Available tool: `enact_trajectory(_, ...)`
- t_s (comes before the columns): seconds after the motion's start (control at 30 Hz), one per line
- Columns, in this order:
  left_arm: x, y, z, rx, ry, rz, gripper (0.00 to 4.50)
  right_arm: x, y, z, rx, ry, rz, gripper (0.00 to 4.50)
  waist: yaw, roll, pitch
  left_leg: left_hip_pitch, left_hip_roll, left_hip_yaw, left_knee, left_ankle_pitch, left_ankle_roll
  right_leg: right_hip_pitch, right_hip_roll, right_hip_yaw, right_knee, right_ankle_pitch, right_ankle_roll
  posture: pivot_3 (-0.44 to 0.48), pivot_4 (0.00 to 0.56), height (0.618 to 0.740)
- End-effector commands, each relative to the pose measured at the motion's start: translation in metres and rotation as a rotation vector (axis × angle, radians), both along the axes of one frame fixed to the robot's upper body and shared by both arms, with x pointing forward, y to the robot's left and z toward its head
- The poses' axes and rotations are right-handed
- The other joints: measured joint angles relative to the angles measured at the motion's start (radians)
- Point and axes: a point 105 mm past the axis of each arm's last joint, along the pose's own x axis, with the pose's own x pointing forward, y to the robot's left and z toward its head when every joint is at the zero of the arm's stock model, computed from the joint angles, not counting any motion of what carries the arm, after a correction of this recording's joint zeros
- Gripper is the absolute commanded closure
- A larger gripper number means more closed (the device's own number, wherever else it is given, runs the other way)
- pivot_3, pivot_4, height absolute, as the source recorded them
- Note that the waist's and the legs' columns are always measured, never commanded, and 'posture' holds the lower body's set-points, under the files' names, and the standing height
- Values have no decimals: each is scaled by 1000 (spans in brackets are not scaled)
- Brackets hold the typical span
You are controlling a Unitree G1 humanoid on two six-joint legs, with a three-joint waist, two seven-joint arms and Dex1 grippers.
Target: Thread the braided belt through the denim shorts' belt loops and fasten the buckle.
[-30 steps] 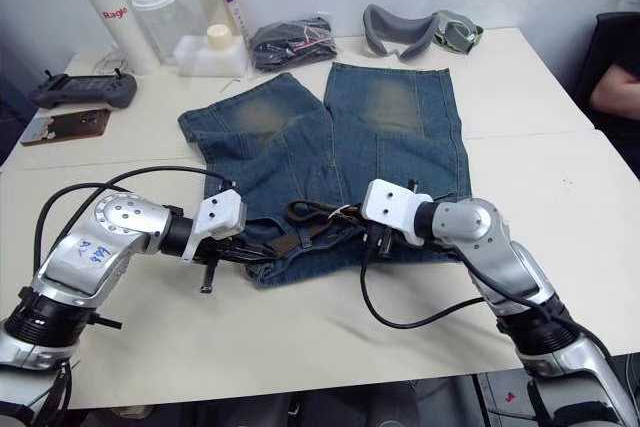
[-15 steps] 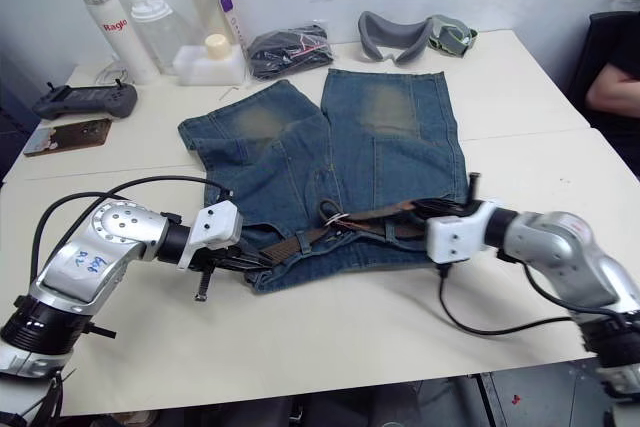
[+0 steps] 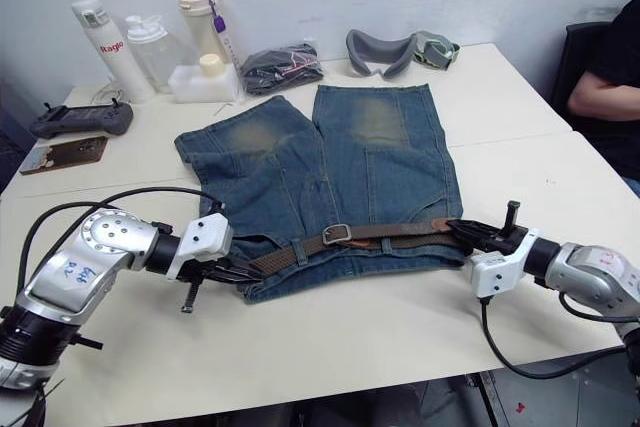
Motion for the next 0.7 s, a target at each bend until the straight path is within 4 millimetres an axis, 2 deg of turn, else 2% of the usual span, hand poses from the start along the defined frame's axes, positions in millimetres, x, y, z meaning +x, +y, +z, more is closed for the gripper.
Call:
enact_trajectory(0.03,-15,29,-39,147,158,63,4396,0,-17,-17,-54,37,-58,4500,0,-1,-4,0,0,0,1,-1,0,0,0,0,1,-1,0,0,150,641)
enact_trajectory(0.17,-18,37,-41,173,157,69,4396,-1,-20,-25,-84,40,-68,4500,0,-4,-12,0,2,0,9,-8,0,0,0,1,10,-7,-1,0,150,641)
enact_trajectory(0.27,-18,39,-42,177,150,72,4396,-2,-7,-20,-42,20,-28,4500,1,-7,-17,1,2,0,12,-12,0,0,0,1,15,-11,-2,0,150,641)
enact_trajectory(0.33,-17,35,-38,140,145,74,4396,-3,3,-13,47,24,-13,4500,1,-7,-17,1,2,0,12,-13,0,0,0,1,15,-12,-3,0,150,641)
enact_trajectory(0.4,-15,31,-35,116,128,56,4396,-6,4,-15,87,51,-13,4500,1,-7,-17,1,3,0,13,-13,0,0,1,1,16,-13,-3,0,150,641)
enact_trajectory(0.53,-7,31,-20,56,104,58,4500,-15,2,-10,122,78,0,2930,1,-7,-17,0,5,0,13,-13,0,0,1,0,17,-14,-5,0,150,641)
enact_trajectory(0.7,3,22,0,3,81,53,4500,-4,-3,22,132,-8,-32,504,0,-8,-15,0,6,0,13,-13,0,0,3,-1,17,-14,-5,0,150,641)
